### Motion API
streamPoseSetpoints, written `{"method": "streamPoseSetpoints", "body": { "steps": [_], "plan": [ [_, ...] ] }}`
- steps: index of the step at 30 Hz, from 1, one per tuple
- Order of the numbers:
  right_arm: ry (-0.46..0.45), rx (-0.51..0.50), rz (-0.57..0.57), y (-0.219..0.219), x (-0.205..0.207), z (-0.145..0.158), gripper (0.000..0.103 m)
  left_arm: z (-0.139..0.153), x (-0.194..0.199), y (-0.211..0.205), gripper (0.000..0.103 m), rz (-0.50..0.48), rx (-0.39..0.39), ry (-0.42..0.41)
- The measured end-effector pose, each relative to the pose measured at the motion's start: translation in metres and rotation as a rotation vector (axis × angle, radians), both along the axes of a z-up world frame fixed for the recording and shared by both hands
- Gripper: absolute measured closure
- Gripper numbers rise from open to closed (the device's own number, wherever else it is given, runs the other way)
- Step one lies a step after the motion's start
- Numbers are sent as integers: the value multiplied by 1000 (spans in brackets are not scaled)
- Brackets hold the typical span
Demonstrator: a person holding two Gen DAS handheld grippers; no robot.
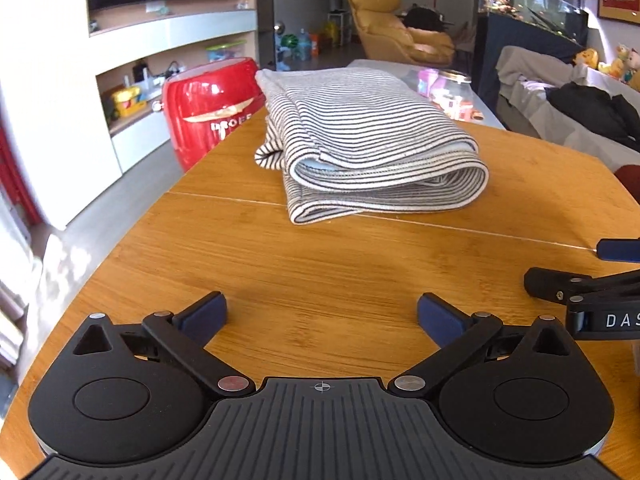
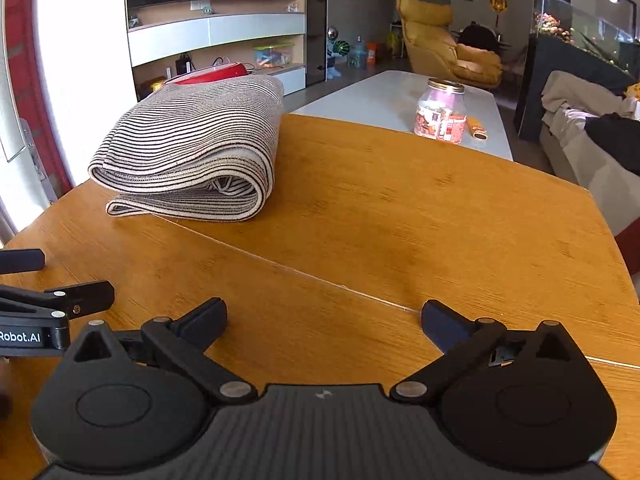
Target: Fold clothes
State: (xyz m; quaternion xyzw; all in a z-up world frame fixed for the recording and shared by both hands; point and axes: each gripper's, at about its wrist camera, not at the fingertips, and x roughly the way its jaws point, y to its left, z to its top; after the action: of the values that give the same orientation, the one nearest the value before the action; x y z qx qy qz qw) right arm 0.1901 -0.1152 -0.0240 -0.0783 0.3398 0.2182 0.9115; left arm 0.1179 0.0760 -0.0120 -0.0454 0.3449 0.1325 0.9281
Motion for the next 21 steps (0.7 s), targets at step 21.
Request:
{"method": "streamPoseSetpoints", "body": {
  "steps": [21],
  "plan": [
    [-8,8,41,7,34,-1,0,0,31,-2,0,155,6,-8]
  ]
}}
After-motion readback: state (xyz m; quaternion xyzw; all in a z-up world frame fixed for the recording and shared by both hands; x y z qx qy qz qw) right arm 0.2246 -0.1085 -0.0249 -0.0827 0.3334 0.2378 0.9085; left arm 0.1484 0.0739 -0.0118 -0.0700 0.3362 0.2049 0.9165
